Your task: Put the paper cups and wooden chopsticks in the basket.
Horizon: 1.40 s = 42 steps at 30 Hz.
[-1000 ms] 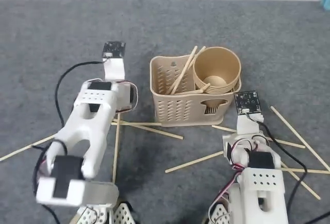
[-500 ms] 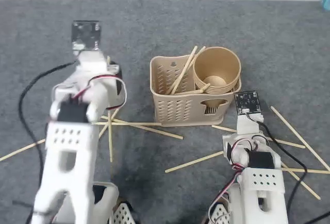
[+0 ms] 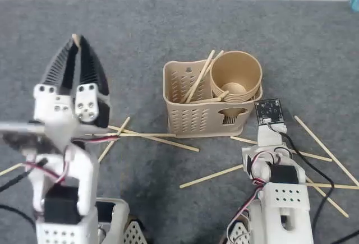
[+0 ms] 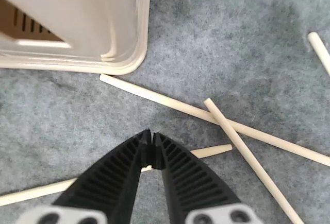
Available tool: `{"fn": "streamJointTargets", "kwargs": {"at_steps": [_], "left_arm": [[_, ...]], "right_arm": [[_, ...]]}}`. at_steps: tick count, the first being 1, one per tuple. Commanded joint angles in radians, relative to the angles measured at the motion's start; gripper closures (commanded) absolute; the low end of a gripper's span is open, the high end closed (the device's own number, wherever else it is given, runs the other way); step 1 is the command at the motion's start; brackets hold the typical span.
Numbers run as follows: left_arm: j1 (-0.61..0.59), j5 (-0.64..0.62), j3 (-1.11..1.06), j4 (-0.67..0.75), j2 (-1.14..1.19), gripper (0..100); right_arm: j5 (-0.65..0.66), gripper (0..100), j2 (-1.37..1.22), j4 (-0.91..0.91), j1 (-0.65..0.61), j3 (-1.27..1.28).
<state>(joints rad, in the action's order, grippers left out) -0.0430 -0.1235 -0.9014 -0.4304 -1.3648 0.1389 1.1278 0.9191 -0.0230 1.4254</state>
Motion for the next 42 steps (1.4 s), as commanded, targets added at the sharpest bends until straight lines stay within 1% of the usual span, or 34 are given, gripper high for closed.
{"fn": "streamJointTargets", "kwargs": {"at_steps": [1,6,8,9,12,15,16,21,27,29,33,35,38,40,42], "left_arm": [[0.051,-0.009,-0.028,0.206,-0.014,99],[0.226,-0.008,-0.042,0.493,-0.014,99],[0.293,-0.003,-0.035,0.577,-0.012,99],[0.318,-0.003,-0.024,0.595,-0.009,99],[0.368,-0.003,0.054,0.529,0.06,99],[0.371,-0.008,0.127,0.453,0.175,99],[0.371,-0.008,0.136,0.45,0.213,99],[0.381,-0.009,0.114,0.457,0.362,99],[0.381,-0.009,-0.021,0.463,0.427,99],[0.381,-0.009,-0.087,0.512,0.434,99],[0.381,-0.009,-0.239,0.68,0.453,99],[0.381,-0.009,-0.297,0.701,0.456,99],[0.381,-0.008,-0.331,0.637,0.45,99],[0.381,-0.003,-0.317,0.545,0.448,98],[0.379,-0.003,-0.271,0.442,0.448,94]], "right_arm": [[0.011,99.0,0.018,0.005,-0.001,-0.005],[0.009,99.0,0.018,0.004,-0.002,-0.003],[0.009,99.0,0.018,0.004,-0.002,-0.003],[0.009,99.0,0.018,0.004,-0.002,-0.003],[0.009,99.0,0.018,0.004,-0.002,-0.003],[0.009,99.0,0.018,0.004,-0.002,-0.003],[0.011,99.0,0.018,0.004,-0.002,-0.003],[0.014,99.0,0.018,0.004,-0.001,-0.003],[0.017,99.0,0.018,0.004,0.001,-0.003],[0.017,99.0,0.018,0.004,0.001,-0.003],[0.017,99.0,0.018,0.004,0.001,-0.003],[0.017,99.0,0.018,0.004,0.001,-0.003],[0.018,99.0,0.018,0.004,0.002,-0.003],[0.018,99.0,0.018,0.004,0.002,-0.003],[0.018,99.0,0.018,0.004,0.001,-0.003]]}}
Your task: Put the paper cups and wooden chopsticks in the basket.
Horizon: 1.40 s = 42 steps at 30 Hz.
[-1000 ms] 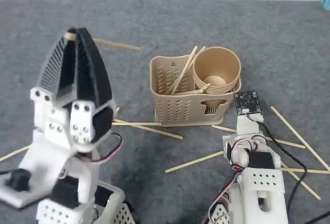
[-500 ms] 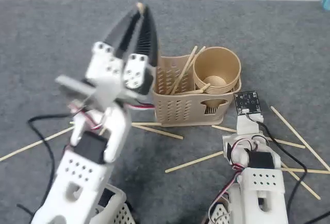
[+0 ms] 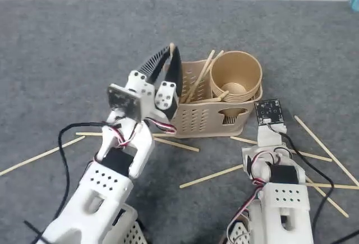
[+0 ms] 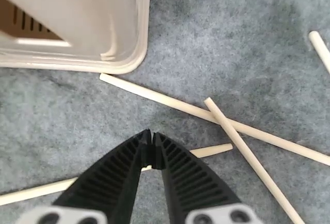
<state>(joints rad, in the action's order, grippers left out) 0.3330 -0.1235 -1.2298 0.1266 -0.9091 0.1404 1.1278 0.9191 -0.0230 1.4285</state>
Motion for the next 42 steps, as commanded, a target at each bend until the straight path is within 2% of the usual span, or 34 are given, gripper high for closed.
{"fn": "streamJointTargets", "kwargs": {"at_steps": [1,5,12,15,18,21,26,31,34,36,38,42], "left_arm": [[-0.003,-0.003,0.087,-0.172,-0.008,90],[-0.028,-0.009,0.255,-0.427,-0.011,80],[-0.135,-0.005,0.536,-0.833,-0.152,80],[-0.189,-0.008,0.539,-1.003,-0.253,80],[-0.241,-0.008,0.437,-1.122,-0.353,80],[-0.31,-0.002,0.214,-1.14,-0.462,80],[-0.453,0.0,-0.2,-1.013,-0.671,80],[-0.496,0.0,-0.455,-0.994,-0.85,81],[-0.474,-0.002,-0.449,-1.1,-0.878,86],[-0.476,-0.002,-0.458,-1.082,-0.873,94],[-0.477,0.0,-0.458,-1.077,-0.867,100],[-0.476,0.035,-0.456,-1.08,-0.867,99]], "right_arm": [[0.017,99.0,0.018,0.004,0.001,-0.006],[0.017,99.0,0.018,0.004,0.001,-0.006],[0.017,99.0,0.018,0.004,0.001,-0.006],[0.017,99.0,0.018,0.004,0.002,-0.006],[0.017,99.0,0.018,0.004,0.004,-0.006],[0.017,99.0,0.018,0.004,0.004,-0.006],[0.017,99.1,0.018,0.013,0.005,-0.006],[0.011,99.1,0.018,0.024,0.03,-0.014],[0.017,99.0,0.018,0.113,0.099,-0.071],[0.029,99.0,0.018,0.176,0.17,-0.104],[0.123,99.0,0.008,0.182,0.26,-0.115],[0.313,99.0,0.007,0.199,0.447,-0.199]]}}
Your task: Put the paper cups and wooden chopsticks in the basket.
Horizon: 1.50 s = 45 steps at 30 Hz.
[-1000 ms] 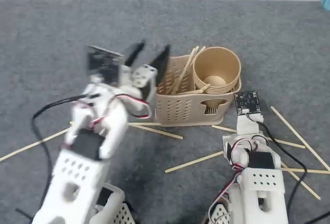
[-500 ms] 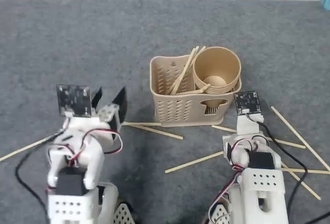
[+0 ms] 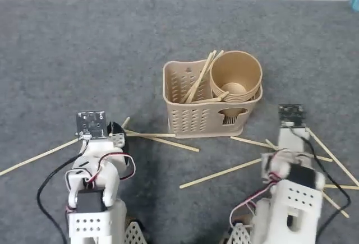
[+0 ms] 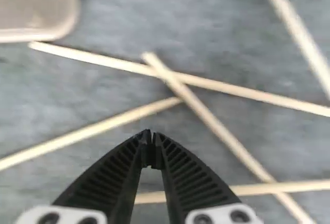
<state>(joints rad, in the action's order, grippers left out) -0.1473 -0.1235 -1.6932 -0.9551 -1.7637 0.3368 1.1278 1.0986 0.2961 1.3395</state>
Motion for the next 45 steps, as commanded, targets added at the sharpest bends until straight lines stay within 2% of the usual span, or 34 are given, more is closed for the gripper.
{"fn": "streamJointTargets", "kwargs": {"at_steps": [1,5,9,16,19,24,28,30,35,45], "left_arm": [[0.005,0.055,0.01,-0.011,-0.012,99],[0.005,0.091,0.021,-0.034,-0.014,99],[-0.003,0.1,0.024,-0.038,-0.014,99],[-0.017,0.178,0.028,-0.052,-0.012,99],[-0.017,0.196,0.028,-0.052,-0.012,99],[-0.017,0.196,0.019,-0.052,-0.018,99],[-0.017,0.199,0.015,-0.048,-0.018,99],[-0.017,0.198,0.013,-0.046,-0.018,99],[-0.017,0.198,0.013,-0.046,-0.018,99],[-0.009,0.201,0.007,-0.032,-0.018,99]], "right_arm": [[0.146,99.0,0.007,0.036,0.174,-0.146],[0.255,99.0,0.004,0.148,0.291,-0.31],[0.282,99.0,-0.091,0.252,0.308,-0.509],[0.284,98.9,-0.588,0.479,0.303,-0.965],[0.327,98.8,-0.834,0.532,0.298,-1.157],[0.365,97.5,-1.179,0.545,0.229,-1.427],[0.359,86.0,-1.388,0.55,0.173,-1.626],[0.358,85.0,-1.466,0.55,0.15,-1.7],[0.364,91.3,-1.615,0.518,0.085,-1.794],[0.43,87.1,-1.767,0.475,0.084,-1.849]]}}
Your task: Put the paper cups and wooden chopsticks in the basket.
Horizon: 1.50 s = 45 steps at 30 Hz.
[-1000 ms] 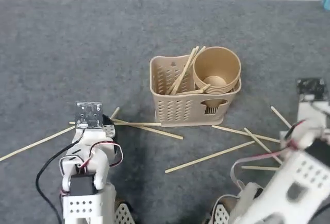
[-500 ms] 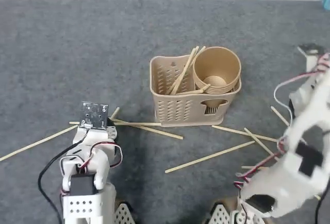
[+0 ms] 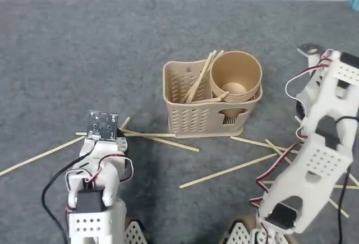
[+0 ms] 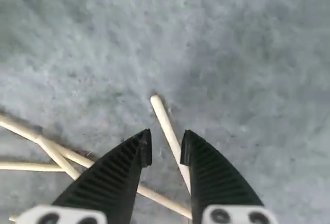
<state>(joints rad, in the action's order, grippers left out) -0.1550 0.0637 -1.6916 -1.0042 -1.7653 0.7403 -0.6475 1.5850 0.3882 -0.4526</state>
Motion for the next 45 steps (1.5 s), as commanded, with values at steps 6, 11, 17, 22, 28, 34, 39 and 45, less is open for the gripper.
{"fn": "streamJointTargets", "kwargs": {"at_steps": [6,11,17,22,28,34,39,45], "left_arm": [[-0.002,0.015,0.005,0.017,-0.017,99],[-0.002,0.015,0.005,0.017,-0.017,99],[-0.002,0.015,0.005,0.017,-0.017,99],[-0.002,0.015,0.005,0.015,-0.017,99],[-0.003,0.015,0.005,0.014,-0.017,99],[-0.005,0.015,0.005,0.014,-0.017,99],[-0.006,0.015,0.005,0.015,-0.017,99],[-0.008,0.015,0.005,0.015,-0.017,99]], "right_arm": [[0.023,87.2,-0.015,-0.001,-0.033,-0.057],[0.025,87.2,-0.05,-0.041,-0.031,-0.051],[0.025,87.3,-0.196,-0.11,-0.021,-0.057],[0.018,99.4,-0.211,-0.101,-0.016,-0.058],[0.017,99.1,-0.097,-0.044,0.016,-0.058],[0.017,99.0,0.119,0.051,0.038,-0.058],[0.012,99.1,0.318,0.122,0.051,-0.058],[-0.16,99.1,0.567,0.2,0.053,-0.057]]}}
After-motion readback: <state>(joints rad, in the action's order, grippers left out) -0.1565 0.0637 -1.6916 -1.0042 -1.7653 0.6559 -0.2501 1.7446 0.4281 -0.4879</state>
